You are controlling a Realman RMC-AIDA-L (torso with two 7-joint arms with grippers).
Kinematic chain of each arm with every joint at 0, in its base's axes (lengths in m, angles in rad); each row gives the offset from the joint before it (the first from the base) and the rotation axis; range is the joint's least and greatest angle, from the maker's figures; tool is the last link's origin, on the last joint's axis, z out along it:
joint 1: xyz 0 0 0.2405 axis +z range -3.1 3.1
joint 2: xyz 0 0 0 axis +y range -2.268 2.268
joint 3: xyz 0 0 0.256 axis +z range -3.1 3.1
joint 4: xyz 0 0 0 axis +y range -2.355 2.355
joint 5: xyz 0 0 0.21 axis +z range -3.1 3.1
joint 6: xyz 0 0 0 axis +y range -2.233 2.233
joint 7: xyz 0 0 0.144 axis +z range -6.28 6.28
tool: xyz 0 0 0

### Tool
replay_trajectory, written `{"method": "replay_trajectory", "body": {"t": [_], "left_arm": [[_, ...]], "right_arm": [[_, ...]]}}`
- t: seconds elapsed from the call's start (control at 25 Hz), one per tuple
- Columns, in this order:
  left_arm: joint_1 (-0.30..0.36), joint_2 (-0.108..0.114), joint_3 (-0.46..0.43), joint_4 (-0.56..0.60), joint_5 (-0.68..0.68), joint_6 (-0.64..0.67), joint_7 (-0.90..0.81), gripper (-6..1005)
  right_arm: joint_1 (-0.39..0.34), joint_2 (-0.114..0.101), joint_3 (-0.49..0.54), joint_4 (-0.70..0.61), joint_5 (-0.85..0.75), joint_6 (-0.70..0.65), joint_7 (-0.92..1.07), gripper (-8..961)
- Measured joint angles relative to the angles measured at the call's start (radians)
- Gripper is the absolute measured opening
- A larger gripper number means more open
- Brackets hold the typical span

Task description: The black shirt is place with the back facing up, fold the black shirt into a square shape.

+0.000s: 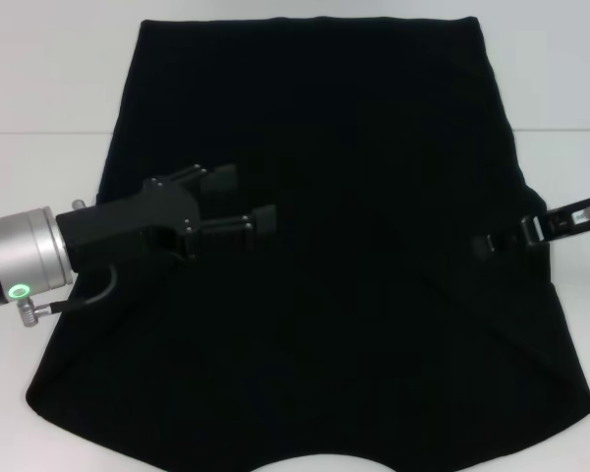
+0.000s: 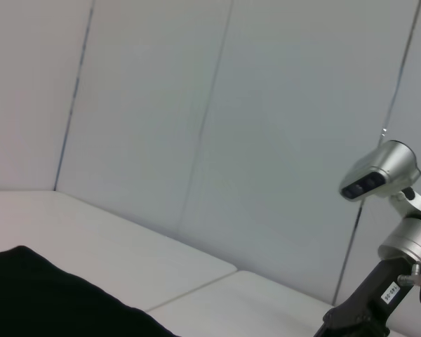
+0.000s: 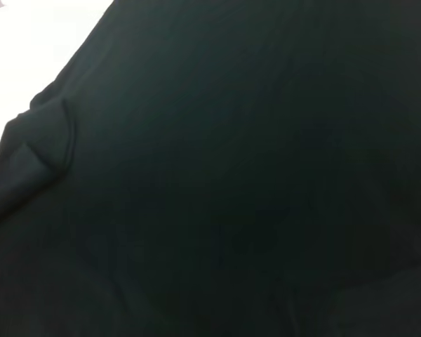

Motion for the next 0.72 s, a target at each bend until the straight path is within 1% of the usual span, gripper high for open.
{"method": "replay_trajectory", "body": {"t": [0.16,0.28,0.48,0.6,0.72], "left_arm": [[0.003,0.002,-0.025,-0.001,0.0,0.002,0.002,949],[0.005,0.006,-0.056,-0.001,-0.002,0.012,0.0,949],[0.006,0.015,-0.072,0.005,-0.002,0.034,-0.029,949],[0.007,0.029,-0.083,0.014,-0.002,0.052,-0.097,949],[0.017,0.047,-0.092,0.029,0.012,0.075,-0.181,949]], "right_arm": [[-0.021,-0.021,0.061,0.0,0.041,-0.01,-0.013,400],[-0.046,-0.03,0.098,0.003,0.107,-0.023,-0.044,529],[-0.084,-0.039,0.12,0.006,0.226,-0.044,-0.099,736],[-0.108,-0.04,0.129,0.01,0.301,-0.064,-0.152,789],[-0.131,-0.033,0.131,0.012,0.359,-0.071,-0.197,843]]}}
